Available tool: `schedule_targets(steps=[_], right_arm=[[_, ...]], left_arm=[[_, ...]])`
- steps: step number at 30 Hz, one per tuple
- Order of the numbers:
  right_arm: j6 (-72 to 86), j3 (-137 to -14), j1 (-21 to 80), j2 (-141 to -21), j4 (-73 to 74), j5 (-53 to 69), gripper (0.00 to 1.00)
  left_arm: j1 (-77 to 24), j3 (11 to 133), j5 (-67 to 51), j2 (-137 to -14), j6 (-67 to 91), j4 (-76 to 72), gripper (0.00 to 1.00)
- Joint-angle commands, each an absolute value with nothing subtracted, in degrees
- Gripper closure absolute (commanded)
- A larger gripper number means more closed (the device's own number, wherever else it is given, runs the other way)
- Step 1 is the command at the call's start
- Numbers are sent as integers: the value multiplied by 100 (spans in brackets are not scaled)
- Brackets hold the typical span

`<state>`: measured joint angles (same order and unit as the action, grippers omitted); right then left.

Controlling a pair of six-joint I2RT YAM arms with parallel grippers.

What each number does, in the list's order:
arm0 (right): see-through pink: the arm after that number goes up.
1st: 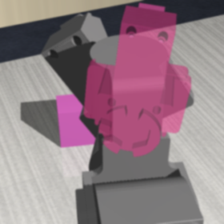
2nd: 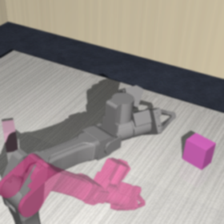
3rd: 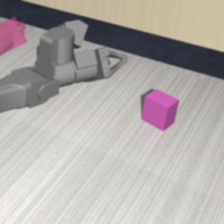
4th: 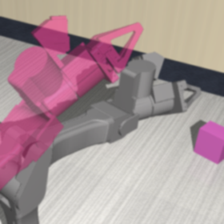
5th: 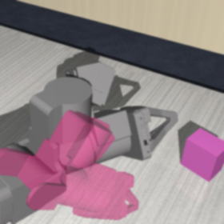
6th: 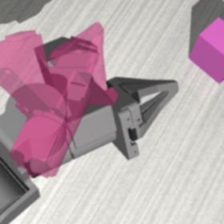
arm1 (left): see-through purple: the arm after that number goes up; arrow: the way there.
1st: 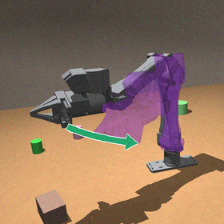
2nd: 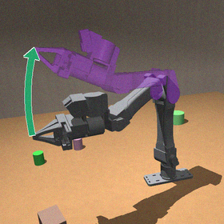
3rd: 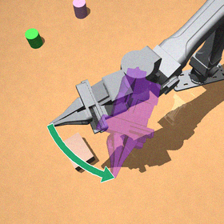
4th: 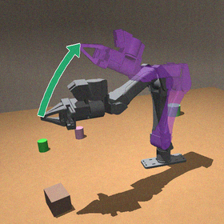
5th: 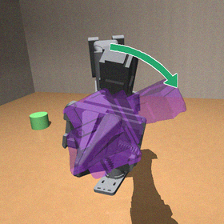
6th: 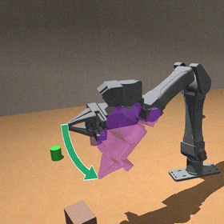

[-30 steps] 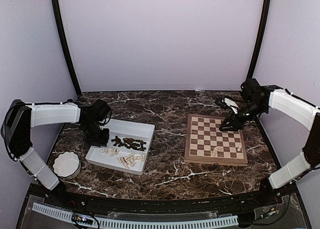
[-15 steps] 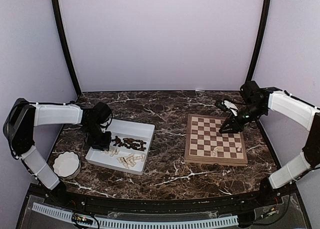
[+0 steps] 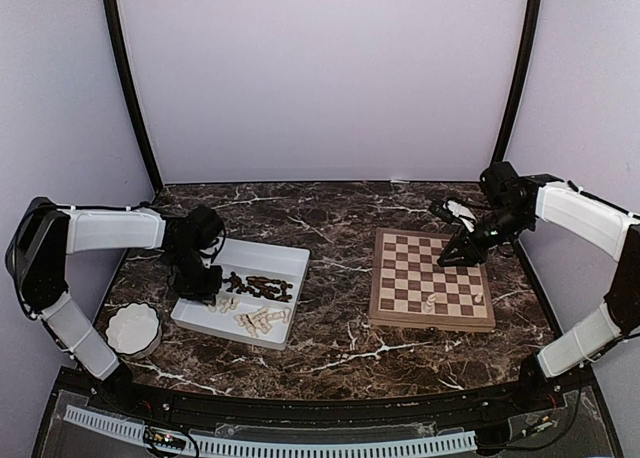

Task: Set up the chess pieces on the board
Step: Pick up the pawn from the storage box, then place the pawn on a2.

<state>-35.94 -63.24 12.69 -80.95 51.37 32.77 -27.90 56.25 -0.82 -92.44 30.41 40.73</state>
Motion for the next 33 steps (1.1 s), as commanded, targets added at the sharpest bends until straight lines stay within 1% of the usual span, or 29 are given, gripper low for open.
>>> schedule_targets(steps=[1,4,8,14,18,23,27,33], right_arm=[[-3655,-6407,1257,-8131,5087,3298,70],[-3669,-6384,1258,-8121,5107,3261,71],[-3599,-6314,1259,-8093,5039,3247,71],[-3193,-6170,975,-7911,4791,3283,72],[-2861,-6018,481,-7805,4540,3259,73],[-2245,-5484,-165,-7537,3787,3190,72],[-2150,-5172,-246,-7319,3422,2960,72],[-2160,-5067,-252,-7326,3339,3083,71]], left_arm=[[-2991,6004,-70,-8833,3036,4865,90],[-3258,6472,-135,-8652,3040,5177,91],[-3802,7736,-392,-8955,2883,5215,92],[-4738,9617,-699,-10232,2334,5000,92],[-5123,10738,-847,-11209,1978,4931,93],[-5415,11948,-1050,-12334,1762,4738,93],[-5556,12614,-1155,-12980,1759,4671,93],[-5660,12956,-1411,-13568,1885,4487,93]])
